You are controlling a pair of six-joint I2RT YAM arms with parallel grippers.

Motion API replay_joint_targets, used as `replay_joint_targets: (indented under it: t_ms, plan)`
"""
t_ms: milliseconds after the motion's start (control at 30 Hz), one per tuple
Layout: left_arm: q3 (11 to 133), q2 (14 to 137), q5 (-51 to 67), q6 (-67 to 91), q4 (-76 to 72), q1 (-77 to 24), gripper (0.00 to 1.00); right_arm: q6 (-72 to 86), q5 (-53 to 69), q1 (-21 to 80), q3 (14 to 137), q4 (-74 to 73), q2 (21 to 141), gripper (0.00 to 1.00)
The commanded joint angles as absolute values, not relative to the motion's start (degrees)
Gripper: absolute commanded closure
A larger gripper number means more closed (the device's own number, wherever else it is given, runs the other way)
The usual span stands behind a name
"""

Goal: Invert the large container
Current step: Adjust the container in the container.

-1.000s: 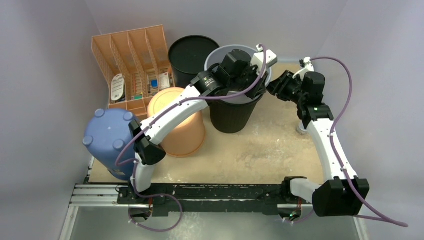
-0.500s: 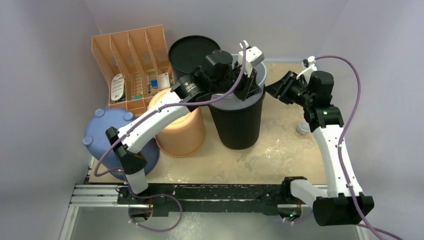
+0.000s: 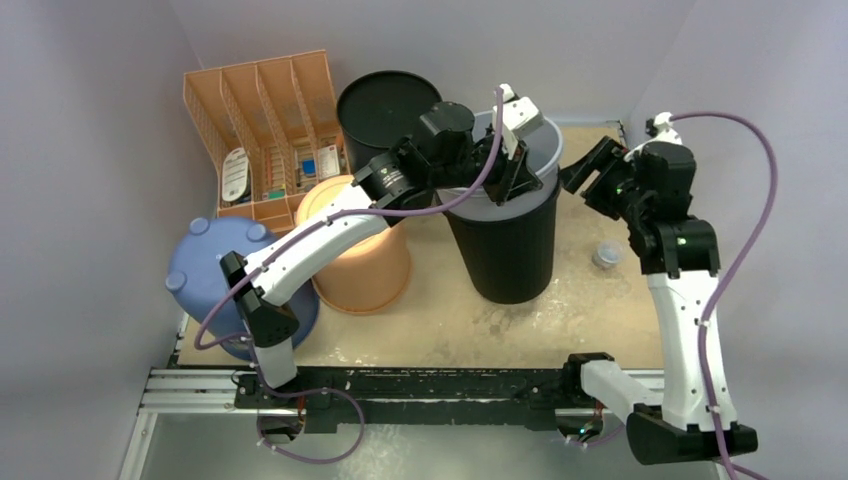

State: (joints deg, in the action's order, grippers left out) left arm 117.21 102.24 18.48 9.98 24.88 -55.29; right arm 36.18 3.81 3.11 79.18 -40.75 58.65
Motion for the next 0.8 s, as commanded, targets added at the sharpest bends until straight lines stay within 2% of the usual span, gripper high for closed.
replay_joint_targets:
  t_ms: [0,300,567,767]
  plan:
    - [124.4,102.4,26.7,6.3,11.8,-56.5,1.00,32.0,-2.0,4.0,88.6,-41.2,56.6,0.27]
    - [127.2,107.2,35.9,3.4,19.6,-56.9,1.00,26.0,0.1,4.0,96.8,-39.5,56.9,0.24]
    - [136.3,112.5,32.2,-5.8,34.7,-58.4,1.00,27.2,-1.9,4.0,94.6,-38.6,55.5,0.24]
    - [134.4,109.0,26.2,-12.3,34.8,-58.7,1.00,28.7,-5.1,4.0,93.6,-40.0,55.2,0.24]
